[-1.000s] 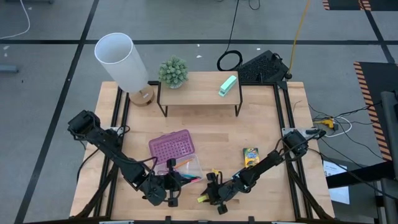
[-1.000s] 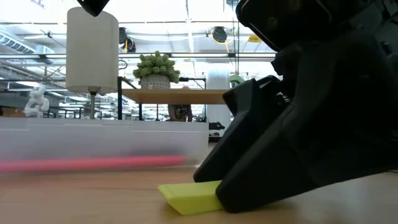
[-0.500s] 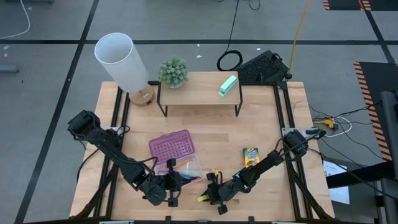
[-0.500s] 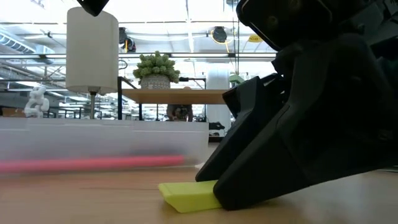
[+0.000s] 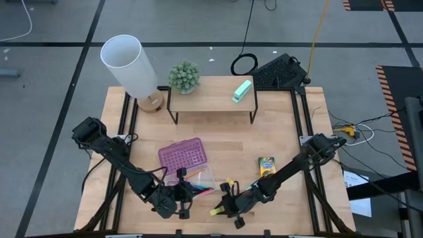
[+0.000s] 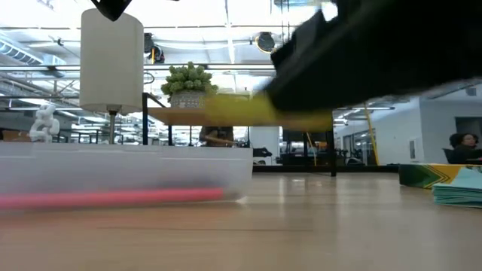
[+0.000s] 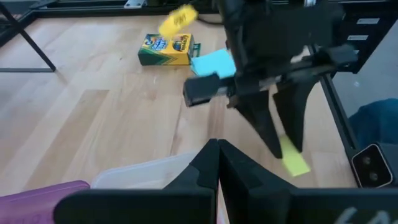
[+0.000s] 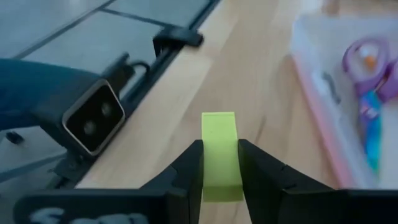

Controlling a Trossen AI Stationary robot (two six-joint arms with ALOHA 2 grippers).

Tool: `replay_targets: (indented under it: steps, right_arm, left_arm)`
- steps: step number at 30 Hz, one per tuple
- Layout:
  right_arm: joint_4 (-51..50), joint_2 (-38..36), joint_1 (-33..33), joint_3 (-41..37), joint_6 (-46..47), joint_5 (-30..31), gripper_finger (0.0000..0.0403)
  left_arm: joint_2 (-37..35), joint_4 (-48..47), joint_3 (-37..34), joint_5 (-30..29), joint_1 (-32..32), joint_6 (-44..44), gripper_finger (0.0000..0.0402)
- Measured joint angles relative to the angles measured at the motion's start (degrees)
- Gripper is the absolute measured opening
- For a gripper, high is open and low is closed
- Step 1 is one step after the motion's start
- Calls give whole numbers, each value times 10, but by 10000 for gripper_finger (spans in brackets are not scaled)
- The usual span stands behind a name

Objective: Pack school essentials
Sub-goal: Put the yellow eraser into the transparent box

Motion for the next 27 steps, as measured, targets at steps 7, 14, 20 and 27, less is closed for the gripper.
replay_targets:
  steps: [7, 14, 20, 27]
  right_arm:
    - [-22, -59, -19, 0, -58, 2, 84]
    - [-34, -111, -67, 1, -101, 3, 84]
    - [-31, -139, -125, 1, -111, 2, 84]
    - [-16, -139, -189, 2, -86, -27, 84]
  left_arm:
    - [-18, -34, 0, -14, 12, 10, 10]
    - [-100, -127, 0, -17, 43, 52, 10]
    - [-171, -196, 0, -21, 83, 116, 10]
    - [-210, -223, 0, -32, 149, 145, 10]
